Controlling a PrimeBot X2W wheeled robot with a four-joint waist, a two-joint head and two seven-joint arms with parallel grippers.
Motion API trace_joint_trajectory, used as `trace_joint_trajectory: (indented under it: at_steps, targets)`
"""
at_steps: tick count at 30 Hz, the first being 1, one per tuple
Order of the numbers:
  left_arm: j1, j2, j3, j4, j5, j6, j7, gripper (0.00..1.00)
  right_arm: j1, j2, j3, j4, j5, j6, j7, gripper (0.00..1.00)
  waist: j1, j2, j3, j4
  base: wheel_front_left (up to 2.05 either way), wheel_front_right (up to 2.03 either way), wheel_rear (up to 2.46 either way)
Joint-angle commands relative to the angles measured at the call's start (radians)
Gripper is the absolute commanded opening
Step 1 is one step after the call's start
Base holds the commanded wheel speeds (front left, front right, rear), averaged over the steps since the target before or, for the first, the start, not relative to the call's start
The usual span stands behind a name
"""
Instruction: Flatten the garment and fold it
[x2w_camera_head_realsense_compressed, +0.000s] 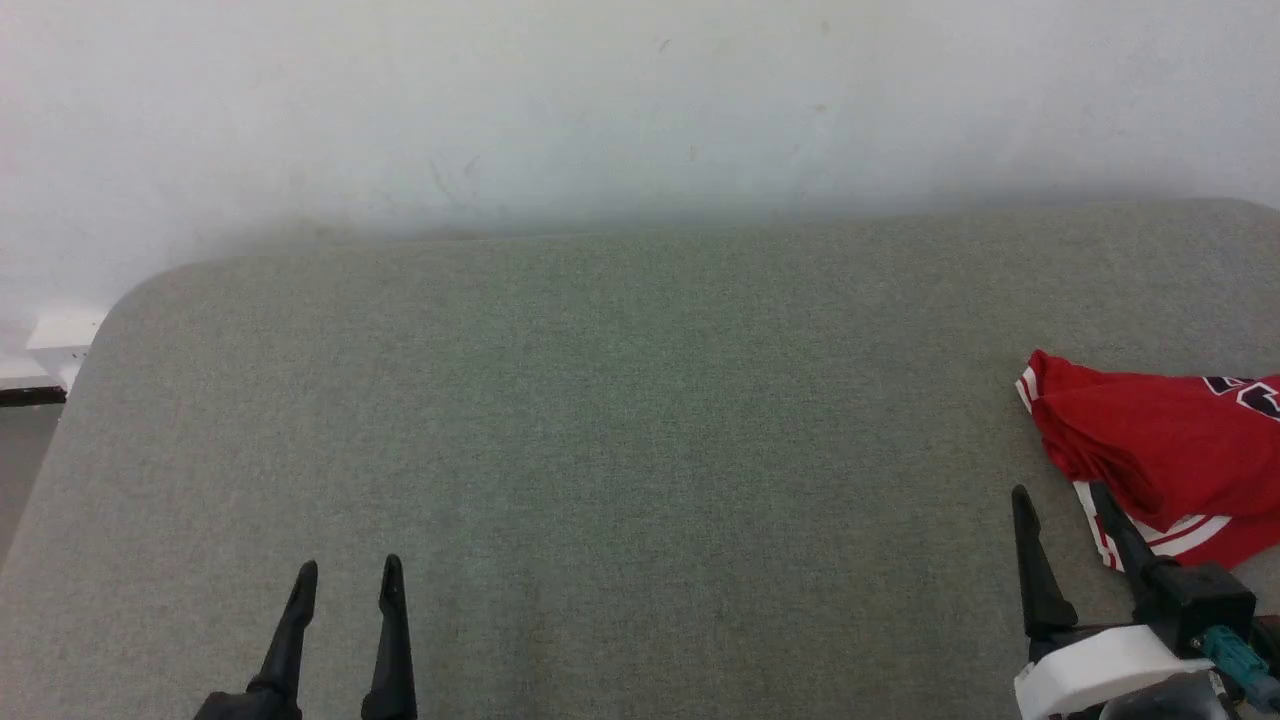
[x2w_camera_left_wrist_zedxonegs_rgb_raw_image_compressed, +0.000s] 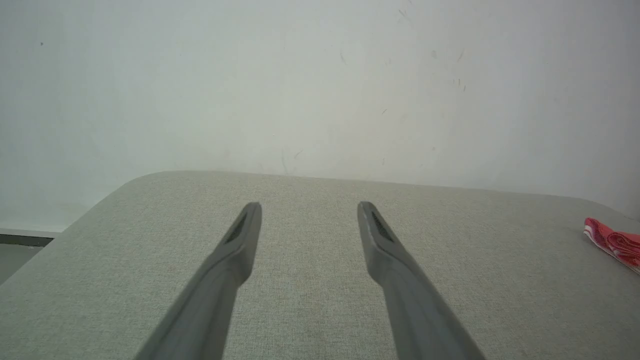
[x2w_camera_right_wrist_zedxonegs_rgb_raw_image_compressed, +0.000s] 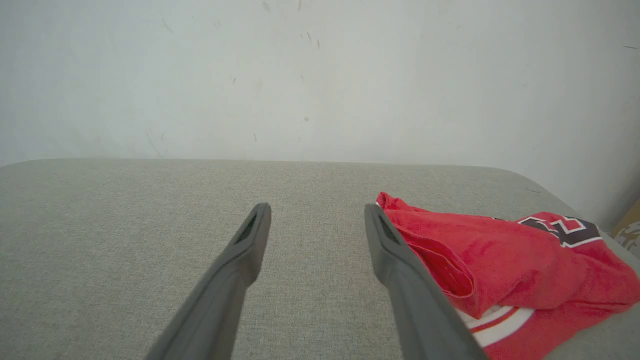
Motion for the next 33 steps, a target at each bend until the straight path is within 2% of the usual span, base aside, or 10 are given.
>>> trace_joint_trajectory:
  at_steps: [1,2,33]
  targets:
    - [-0.013,-0.005,0.007,0.005,0.011,-0.007,-0.005,1.00,-0.008,0.003,-0.002,0.003,-0.007,-0.001,-0.007,1.00,-0.0001,-0.0001,-0.001,-0.002,0.00,0.00,0.00]
    - [0.000,0.000,0.002,0.003,0.003,-0.004,0.001,0.00,-0.001,0.000,0.000,0.003,0.000,0.000,0.001,0.00,0.0000,-0.0001,-0.001,-0.001,0.00,0.00,0.00]
    - [-0.052,-0.003,0.002,0.027,0.035,-0.004,0.053,0.00,-0.011,0.000,0.020,-0.030,-0.007,0.000,0.052,0.00,0.0000,-0.0001,-0.003,0.002,0.00,0.00,0.00]
